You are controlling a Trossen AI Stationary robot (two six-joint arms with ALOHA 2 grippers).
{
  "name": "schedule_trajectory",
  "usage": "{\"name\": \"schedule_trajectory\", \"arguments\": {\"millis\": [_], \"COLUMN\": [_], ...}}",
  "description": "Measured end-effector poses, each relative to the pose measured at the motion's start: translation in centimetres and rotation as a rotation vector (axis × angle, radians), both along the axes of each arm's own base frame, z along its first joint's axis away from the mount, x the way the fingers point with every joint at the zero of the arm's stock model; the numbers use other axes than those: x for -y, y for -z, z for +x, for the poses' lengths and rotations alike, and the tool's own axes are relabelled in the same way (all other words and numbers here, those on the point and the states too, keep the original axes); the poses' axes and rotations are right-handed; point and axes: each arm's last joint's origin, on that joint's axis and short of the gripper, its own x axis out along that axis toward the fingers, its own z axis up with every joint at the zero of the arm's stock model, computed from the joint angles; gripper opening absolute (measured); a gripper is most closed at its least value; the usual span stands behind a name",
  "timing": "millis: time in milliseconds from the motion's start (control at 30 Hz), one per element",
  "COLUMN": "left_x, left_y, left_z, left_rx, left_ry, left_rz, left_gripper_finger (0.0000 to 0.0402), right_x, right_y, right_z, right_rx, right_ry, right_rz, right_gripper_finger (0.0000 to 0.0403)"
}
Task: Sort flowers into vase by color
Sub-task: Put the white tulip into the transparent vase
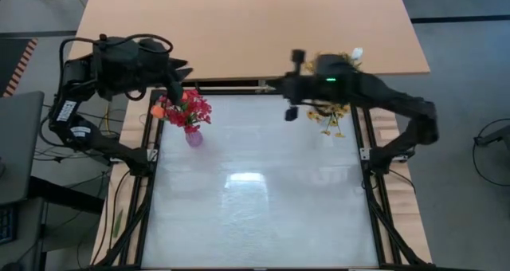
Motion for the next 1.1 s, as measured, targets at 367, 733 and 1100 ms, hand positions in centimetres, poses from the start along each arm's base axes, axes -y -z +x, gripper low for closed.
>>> {"name": "schedule_trajectory", "arguments": {"millis": [367, 733, 1100], "left_x": [0.2, 0.6, 0.3], "left_y": [-1.5, 2.6, 1.8], "left_z": [7.3, 14.6, 11.7], "left_rx": [0.446, 0.316, 0.315], "left_ry": [0.532, 0.614, 0.467], "left_rz": [-0.479, -0.839, -0.722], "left_gripper_finger": [0.0106, 0.0106, 0.0106], "right_x": [-6.4, -8.3, -8.5], "right_y": [-3.6, 0.1, 0.3], "right_z": [-2.3, 3.1, 3.2], "right_rx": [-0.055, -0.413, -0.429], "right_ry": [0.000, 0.198, 0.200], "right_rz": [-0.687, -0.956, -0.962], "right_gripper_finger": [0.0016, 0.0016, 0.0016]}}
